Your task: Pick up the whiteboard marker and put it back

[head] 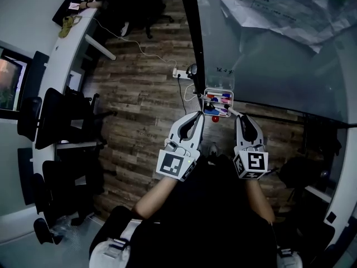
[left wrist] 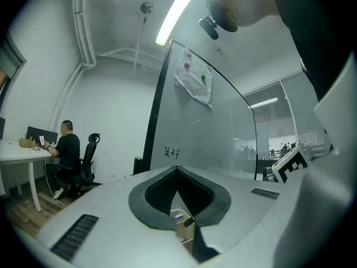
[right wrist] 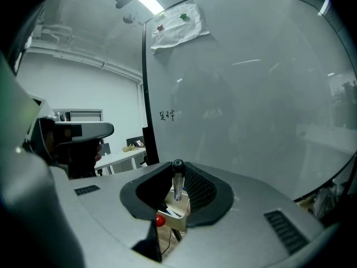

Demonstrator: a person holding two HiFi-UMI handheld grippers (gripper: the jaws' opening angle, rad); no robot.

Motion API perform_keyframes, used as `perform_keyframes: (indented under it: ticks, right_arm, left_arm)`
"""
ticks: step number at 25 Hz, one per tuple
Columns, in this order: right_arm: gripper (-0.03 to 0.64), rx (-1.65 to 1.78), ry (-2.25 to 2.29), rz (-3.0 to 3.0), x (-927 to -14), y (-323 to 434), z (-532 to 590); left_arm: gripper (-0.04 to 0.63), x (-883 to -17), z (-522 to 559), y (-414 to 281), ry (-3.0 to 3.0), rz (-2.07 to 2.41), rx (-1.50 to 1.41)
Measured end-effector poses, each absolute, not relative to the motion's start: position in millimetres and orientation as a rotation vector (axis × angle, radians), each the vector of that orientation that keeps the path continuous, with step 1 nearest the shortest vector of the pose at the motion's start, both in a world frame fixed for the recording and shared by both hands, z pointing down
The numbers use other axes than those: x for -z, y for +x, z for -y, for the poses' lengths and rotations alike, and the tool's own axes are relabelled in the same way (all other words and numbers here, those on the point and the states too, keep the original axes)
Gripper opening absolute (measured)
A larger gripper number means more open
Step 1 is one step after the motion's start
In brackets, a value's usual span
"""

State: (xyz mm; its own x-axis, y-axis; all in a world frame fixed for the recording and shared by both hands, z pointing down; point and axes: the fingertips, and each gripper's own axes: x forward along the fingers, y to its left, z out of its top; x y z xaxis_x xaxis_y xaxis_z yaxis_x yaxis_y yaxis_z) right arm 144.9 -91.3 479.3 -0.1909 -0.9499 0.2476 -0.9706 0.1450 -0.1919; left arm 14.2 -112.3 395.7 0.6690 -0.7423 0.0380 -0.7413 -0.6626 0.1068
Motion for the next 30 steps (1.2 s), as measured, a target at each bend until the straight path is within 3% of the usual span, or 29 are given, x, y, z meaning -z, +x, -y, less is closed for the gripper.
perform_keyframes:
  ticks: [30]
  right_arm:
    - [0.077, -0.546, 1.959, 2.209, -523.0, 138.9, 104.7]
  left_arm:
    - [0.008, -420.0, 138.7, 19.6, 2.758, 1.087, 0.017]
